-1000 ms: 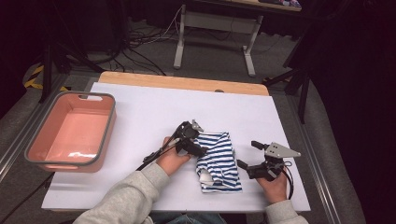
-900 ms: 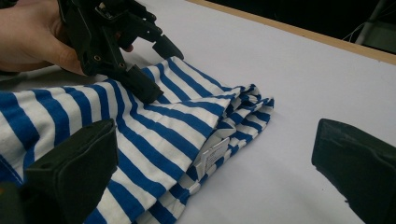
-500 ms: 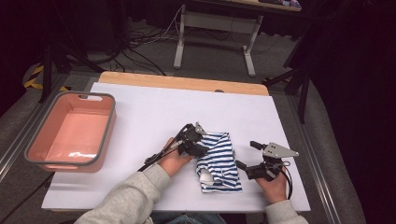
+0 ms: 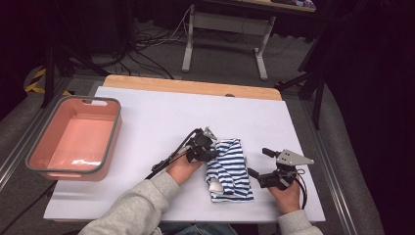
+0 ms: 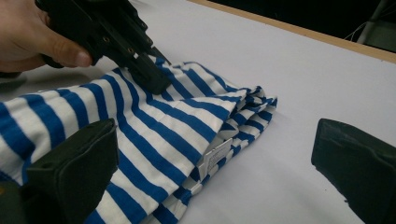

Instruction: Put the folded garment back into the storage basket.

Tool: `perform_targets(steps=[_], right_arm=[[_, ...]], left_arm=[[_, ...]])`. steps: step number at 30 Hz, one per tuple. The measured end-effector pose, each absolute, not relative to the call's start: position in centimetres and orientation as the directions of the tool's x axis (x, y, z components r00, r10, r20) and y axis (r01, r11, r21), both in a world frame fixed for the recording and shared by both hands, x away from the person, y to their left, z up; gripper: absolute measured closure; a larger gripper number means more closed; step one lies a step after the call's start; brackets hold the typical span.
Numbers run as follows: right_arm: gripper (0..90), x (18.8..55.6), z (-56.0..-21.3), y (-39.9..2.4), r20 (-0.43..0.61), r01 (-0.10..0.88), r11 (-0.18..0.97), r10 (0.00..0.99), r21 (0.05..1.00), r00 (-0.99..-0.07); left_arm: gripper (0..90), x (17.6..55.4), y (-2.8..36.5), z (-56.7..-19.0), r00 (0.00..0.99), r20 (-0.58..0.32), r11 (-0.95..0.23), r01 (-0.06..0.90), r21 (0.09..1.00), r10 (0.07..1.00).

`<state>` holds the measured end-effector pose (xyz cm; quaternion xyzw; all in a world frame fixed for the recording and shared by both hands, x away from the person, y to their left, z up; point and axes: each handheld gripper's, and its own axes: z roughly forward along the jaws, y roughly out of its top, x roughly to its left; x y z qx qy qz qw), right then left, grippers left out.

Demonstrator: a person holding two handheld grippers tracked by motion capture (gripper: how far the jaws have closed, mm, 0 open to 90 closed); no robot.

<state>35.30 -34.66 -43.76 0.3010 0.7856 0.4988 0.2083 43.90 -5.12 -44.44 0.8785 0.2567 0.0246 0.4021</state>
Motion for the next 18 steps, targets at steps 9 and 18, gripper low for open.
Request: perform_targets(steps=[9, 18], right_arm=[[1.3, 35.3, -44.0, -34.7, -0.021, 0.259, 0.31, 0.676, 0.915, -0.737], [1.3, 35.3, -44.1, -34.6, -0.022, 0.25, 0.312, 0.664, 0.917, -0.748]], left_arm=[[75.0, 43.7, -3.1, -41.6, 0.891, -0.251, -0.432, 0.41, 0.804, 0.378], [75.1, 43.3, -1.9, -39.8, 0.9, -0.285, -0.359, 0.399, 0.844, 0.33]])
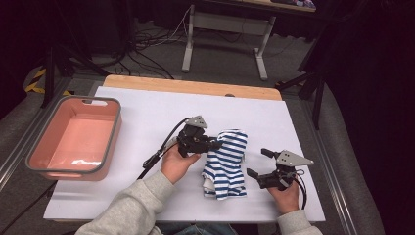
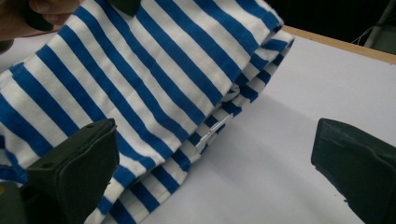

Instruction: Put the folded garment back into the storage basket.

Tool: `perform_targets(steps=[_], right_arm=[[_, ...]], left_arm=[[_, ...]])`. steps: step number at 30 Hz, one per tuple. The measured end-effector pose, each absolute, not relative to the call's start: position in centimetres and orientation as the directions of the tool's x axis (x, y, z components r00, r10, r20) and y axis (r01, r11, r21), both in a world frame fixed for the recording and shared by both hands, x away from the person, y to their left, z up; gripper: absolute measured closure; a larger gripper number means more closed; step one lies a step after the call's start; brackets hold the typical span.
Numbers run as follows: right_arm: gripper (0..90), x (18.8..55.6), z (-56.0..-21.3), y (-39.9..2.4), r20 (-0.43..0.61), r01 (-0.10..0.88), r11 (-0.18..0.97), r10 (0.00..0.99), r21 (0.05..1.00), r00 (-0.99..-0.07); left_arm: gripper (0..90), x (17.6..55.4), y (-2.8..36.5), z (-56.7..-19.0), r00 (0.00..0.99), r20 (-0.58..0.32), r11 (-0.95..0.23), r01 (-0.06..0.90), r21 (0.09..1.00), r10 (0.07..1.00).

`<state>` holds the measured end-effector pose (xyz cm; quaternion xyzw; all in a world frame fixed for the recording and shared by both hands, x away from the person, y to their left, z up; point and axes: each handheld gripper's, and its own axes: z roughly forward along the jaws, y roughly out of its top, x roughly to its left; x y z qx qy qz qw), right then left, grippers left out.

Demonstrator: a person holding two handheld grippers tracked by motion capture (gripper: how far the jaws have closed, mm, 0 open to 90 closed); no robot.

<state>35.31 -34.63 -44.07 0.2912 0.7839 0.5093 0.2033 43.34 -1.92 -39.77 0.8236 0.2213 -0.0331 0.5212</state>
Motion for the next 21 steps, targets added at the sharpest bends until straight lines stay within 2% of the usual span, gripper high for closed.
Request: perform_targets(steps=[8, 21], right_arm=[[1.4, 35.3, -44.1, -34.7, -0.019, 0.244, 0.302, 0.662, 0.921, -0.749], [1.4, 35.3, -44.2, -34.6, -0.02, 0.23, 0.3, 0.646, 0.926, -0.763]], left_arm=[[75.3, 42.9, -0.6, -38.0, 0.91, -0.281, -0.314, 0.374, 0.873, 0.305], [75.3, 42.6, 2.3, -35.6, 0.913, -0.254, -0.261, 0.342, 0.903, 0.321]])
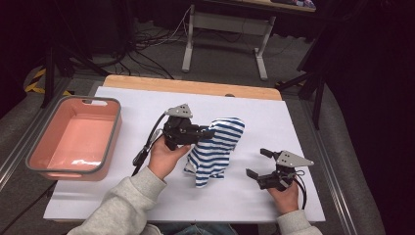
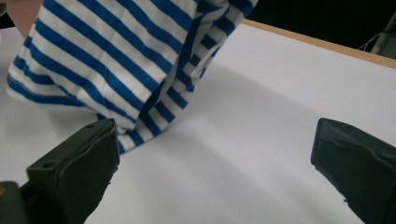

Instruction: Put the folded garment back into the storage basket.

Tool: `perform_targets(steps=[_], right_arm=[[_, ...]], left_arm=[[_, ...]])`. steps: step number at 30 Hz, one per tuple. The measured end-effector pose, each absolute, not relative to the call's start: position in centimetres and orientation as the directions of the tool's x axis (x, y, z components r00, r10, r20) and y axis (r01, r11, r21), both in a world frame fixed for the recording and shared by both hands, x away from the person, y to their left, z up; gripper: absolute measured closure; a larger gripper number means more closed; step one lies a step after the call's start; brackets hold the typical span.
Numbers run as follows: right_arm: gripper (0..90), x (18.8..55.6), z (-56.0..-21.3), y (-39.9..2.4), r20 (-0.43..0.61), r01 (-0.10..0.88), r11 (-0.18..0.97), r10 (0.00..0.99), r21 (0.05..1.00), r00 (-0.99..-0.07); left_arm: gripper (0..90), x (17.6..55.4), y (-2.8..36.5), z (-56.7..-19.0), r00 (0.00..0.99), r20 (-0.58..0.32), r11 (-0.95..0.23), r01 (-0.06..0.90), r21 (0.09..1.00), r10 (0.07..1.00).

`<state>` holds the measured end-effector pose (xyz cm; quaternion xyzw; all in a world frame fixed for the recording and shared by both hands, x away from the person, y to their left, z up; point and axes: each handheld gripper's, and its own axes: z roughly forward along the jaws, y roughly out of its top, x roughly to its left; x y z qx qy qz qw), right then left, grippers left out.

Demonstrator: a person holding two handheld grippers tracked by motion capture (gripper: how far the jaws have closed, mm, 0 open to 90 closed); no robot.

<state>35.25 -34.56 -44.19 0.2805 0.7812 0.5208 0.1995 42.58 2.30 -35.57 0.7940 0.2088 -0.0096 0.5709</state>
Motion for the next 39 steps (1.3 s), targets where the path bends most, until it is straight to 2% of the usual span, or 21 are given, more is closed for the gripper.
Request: perform_targets(steps=[20, 39], right_arm=[[1.4, 35.3, -44.2, -34.6, -0.009, 0.234, 0.293, 0.641, 0.927, -0.768], [1.3, 35.5, -44.5, -34.5, 0.011, 0.248, 0.288, 0.632, 0.925, -0.775]], left_arm=[[75.3, 41.9, 7.6, -32.4, 0.903, -0.196, -0.218, 0.294, 0.931, 0.383], [75.3, 41.1, 13.3, -30.5, 0.864, -0.171, -0.194, 0.291, 0.937, 0.473]])
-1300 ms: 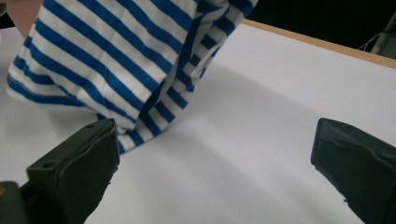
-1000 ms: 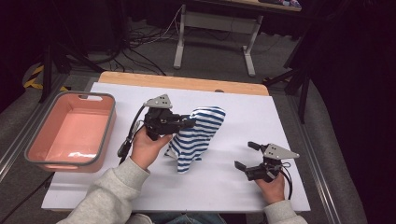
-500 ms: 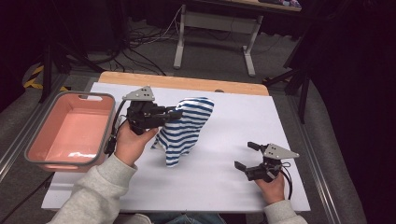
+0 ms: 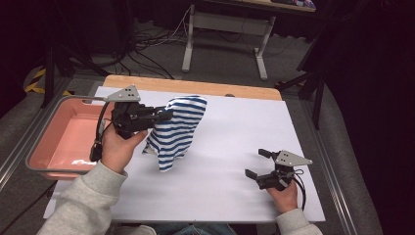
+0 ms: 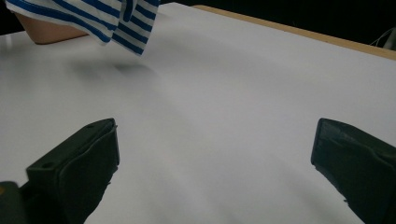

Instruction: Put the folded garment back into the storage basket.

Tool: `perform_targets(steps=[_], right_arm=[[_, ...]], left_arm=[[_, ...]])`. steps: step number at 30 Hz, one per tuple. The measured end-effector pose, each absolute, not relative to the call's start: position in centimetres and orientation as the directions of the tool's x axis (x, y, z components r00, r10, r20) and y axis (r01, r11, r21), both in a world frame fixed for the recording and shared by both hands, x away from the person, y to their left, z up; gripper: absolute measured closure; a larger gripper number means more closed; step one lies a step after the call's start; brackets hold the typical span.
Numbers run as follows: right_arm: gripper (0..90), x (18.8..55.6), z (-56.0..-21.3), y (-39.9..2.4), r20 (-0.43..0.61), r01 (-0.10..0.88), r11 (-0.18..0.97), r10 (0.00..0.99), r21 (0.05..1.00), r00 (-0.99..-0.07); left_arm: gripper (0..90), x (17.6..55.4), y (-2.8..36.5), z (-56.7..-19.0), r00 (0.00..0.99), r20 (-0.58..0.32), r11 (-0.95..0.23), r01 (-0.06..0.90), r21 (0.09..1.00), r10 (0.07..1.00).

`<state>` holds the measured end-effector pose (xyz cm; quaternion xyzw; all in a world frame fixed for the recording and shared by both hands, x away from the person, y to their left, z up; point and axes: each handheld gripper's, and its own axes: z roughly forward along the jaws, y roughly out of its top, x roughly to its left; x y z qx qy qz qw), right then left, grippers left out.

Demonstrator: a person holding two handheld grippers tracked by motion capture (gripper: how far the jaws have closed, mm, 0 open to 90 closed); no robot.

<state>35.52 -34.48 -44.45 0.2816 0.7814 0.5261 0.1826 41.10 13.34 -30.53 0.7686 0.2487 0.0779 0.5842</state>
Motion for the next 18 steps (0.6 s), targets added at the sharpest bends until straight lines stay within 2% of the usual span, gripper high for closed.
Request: perform_targets(steps=[18], right_arm=[[1.3, 35.6, -44.6, -34.6, 0.024, 0.258, 0.279, 0.635, 0.925, -0.772]], left_arm=[[75.2, 40.6, 19.1, -29.3, 0.811, -0.164, -0.148, 0.294, 0.944, 0.562]])
